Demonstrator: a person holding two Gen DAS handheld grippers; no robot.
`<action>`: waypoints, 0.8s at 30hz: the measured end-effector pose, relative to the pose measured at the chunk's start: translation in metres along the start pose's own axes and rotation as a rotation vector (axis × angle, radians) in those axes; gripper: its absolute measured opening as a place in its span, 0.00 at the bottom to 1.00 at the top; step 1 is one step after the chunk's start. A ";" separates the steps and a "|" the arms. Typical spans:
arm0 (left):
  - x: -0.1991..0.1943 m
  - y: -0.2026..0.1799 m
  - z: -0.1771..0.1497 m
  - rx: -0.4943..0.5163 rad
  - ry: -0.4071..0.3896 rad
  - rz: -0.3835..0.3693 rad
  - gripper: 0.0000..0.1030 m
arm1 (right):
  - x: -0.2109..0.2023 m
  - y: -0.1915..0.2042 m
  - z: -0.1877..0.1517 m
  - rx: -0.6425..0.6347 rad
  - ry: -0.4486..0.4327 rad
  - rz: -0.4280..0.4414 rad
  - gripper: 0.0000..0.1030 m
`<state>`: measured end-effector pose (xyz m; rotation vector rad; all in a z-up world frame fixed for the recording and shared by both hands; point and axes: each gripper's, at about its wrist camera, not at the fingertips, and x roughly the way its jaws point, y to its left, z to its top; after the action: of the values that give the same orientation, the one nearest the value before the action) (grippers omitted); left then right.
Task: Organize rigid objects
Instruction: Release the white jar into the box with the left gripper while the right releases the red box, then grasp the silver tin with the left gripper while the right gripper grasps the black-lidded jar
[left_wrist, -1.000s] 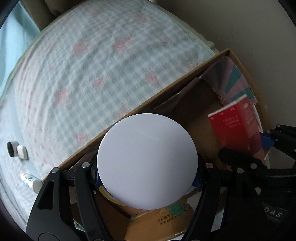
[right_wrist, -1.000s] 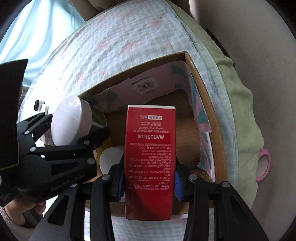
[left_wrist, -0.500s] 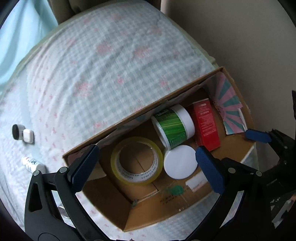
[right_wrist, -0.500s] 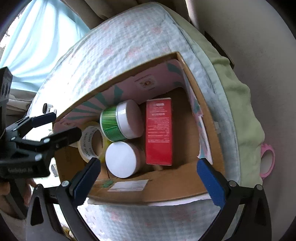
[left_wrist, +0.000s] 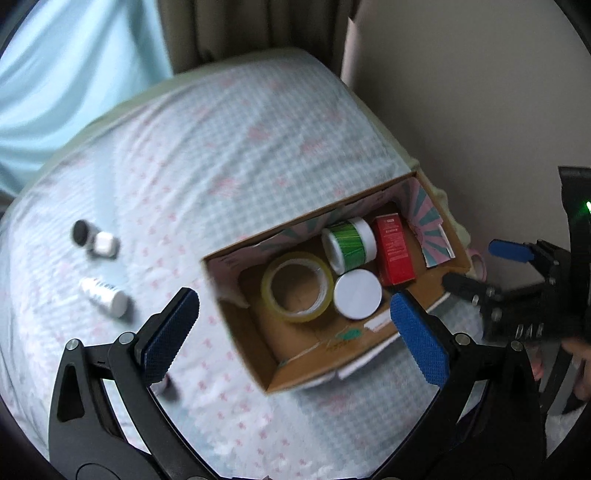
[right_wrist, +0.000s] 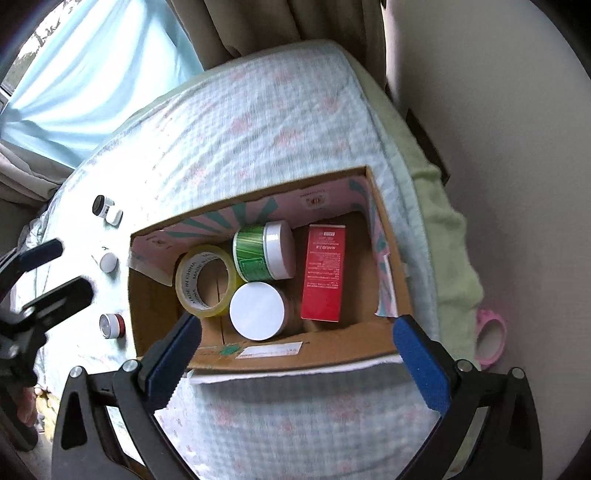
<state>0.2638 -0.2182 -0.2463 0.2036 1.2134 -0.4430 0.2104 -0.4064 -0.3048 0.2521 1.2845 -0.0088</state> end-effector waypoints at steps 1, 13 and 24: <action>-0.011 0.006 -0.006 -0.011 -0.012 0.008 1.00 | -0.005 0.003 0.000 0.000 0.007 0.001 1.00; -0.111 0.110 -0.107 -0.170 -0.119 0.071 1.00 | -0.076 0.114 -0.023 -0.162 -0.088 -0.038 1.00; -0.157 0.208 -0.169 -0.244 -0.184 0.216 1.00 | -0.103 0.246 -0.010 -0.336 -0.184 0.025 1.00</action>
<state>0.1656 0.0672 -0.1748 0.0805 1.0412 -0.1206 0.2076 -0.1795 -0.1652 -0.0217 1.0796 0.1990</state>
